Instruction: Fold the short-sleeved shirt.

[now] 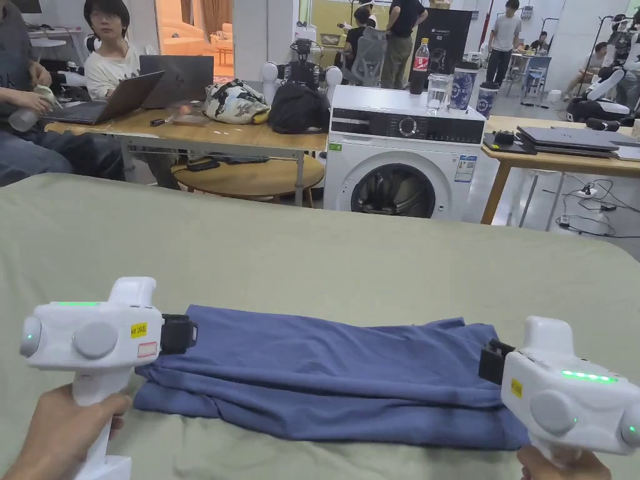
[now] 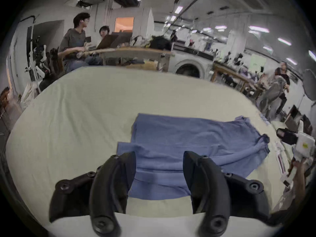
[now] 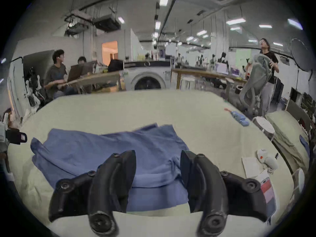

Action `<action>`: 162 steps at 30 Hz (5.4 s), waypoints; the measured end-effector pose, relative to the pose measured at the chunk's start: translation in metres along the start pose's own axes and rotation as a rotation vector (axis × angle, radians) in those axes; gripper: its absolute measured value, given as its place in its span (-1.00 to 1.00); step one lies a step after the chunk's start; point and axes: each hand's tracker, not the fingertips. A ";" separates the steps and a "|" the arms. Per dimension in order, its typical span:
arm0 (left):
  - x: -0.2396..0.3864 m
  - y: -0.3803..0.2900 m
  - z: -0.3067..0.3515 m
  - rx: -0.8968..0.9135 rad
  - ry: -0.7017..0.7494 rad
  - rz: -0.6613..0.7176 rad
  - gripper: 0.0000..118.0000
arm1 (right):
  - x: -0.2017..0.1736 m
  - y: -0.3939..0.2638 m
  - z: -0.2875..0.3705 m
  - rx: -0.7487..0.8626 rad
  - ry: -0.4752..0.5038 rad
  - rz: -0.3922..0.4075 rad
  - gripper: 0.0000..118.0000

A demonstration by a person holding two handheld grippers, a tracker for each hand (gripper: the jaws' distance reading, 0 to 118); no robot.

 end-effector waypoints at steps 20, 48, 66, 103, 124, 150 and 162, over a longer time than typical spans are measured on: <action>-0.043 -0.007 -0.013 -0.258 0.069 0.081 -1.00 | -0.050 -0.040 0.054 0.042 0.058 0.065 -1.00; -0.015 -0.054 -0.030 -0.365 0.146 -0.100 -0.99 | 0.078 -0.030 -0.045 -0.339 -0.012 0.047 0.11; -0.018 -0.047 0.008 -0.277 0.113 -0.077 -0.99 | 0.062 -0.042 -0.040 -0.438 -0.024 0.135 -0.98; -0.030 -0.119 0.080 -0.214 0.122 -0.009 -0.30 | 0.024 -0.092 0.108 -0.302 -0.054 0.060 -0.03; 0.013 -0.058 0.055 0.055 0.178 -0.077 -1.00 | -0.082 -0.052 0.107 0.142 0.058 0.064 -1.00; -0.035 0.009 -0.130 -0.399 0.111 -0.165 -1.00 | -0.033 -0.060 0.030 -0.125 0.001 0.004 -1.00; -0.041 0.014 -0.071 -0.203 0.079 -0.087 -1.00 | 0.034 0.025 -0.119 -0.445 0.002 0.070 0.07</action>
